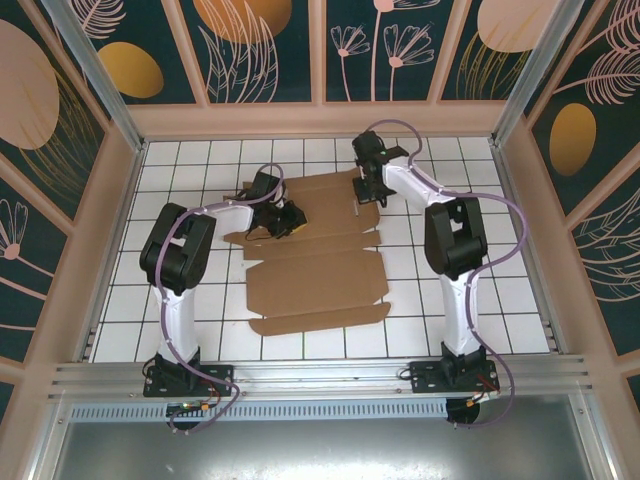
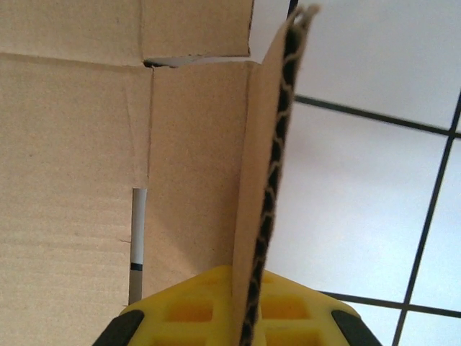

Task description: Fold the paper box

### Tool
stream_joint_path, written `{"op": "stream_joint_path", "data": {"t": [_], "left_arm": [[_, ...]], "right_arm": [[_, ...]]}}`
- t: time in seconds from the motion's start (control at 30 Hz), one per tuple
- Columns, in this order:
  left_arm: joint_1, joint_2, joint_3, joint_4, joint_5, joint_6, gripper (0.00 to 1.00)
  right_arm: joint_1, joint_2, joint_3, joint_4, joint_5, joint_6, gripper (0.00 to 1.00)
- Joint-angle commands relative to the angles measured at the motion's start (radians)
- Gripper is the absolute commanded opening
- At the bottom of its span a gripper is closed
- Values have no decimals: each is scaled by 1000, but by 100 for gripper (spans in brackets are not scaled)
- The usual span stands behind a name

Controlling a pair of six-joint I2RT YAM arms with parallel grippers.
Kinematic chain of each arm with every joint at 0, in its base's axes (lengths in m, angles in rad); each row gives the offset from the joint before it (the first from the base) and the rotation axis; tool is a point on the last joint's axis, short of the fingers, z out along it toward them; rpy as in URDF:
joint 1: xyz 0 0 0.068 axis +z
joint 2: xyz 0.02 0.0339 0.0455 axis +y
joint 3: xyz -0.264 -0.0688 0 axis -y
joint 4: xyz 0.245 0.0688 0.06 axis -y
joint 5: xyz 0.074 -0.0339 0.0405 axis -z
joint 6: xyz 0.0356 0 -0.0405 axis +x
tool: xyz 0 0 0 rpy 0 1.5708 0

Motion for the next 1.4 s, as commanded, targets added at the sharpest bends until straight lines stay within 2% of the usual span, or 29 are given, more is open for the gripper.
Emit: {"op": "stream_joint_path", "data": {"t": [0.0, 0.1, 0.23, 0.3, 0.4, 0.47, 0.57, 0.73, 0.83, 0.93, 1.0, 1.1, 1.17, 1.2, 1.27, 1.33, 1.37], "left_arm": [[17, 5, 17, -54, -49, 31, 17], [17, 32, 22, -52, -43, 29, 16], [17, 40, 22, -55, -43, 34, 15], [17, 39, 18, -56, -45, 35, 14], [17, 36, 18, -58, -48, 36, 14], [17, 36, 22, -61, -49, 38, 14], [17, 38, 27, -60, -45, 34, 14], [16, 42, 33, -58, -41, 33, 14], [17, 40, 29, -59, -40, 32, 14], [17, 35, 26, -60, -43, 36, 14], [17, 32, 29, -63, -45, 39, 14], [17, 33, 31, -67, -48, 41, 14], [17, 30, 30, -67, -50, 42, 14], [17, 30, 29, -66, -50, 42, 14], [17, 29, 31, -64, -45, 45, 14], [17, 27, 31, -62, -43, 46, 14], [17, 26, 31, -61, -44, 47, 14]], "right_arm": [[29, 41, 100, -80, 130, -7, 12], [61, 78, 164, -117, 134, 33, 18], [70, 102, 144, -101, 92, 58, 23], [66, 97, 96, -71, 86, 56, 23], [51, 81, 44, -32, 92, 58, 14], [60, 75, 29, -20, 148, 52, 10], [112, 124, 79, -58, 359, 25, 5], [237, 280, 190, -126, 609, 14, 5], [254, 339, 238, -162, 651, 41, 5], [249, 301, 225, -120, 625, 35, 5], [243, 230, 185, -51, 552, 12, 8], [189, 66, 90, 70, 313, 22, 15], [128, -37, 3, 149, 154, 45, 25], [85, -85, -46, 188, 43, 63, 31], [0, -179, -147, 276, -176, 107, 36], [-90, -287, -310, 428, -447, 193, 42], [-121, -337, -385, 497, -529, 231, 46]]}}
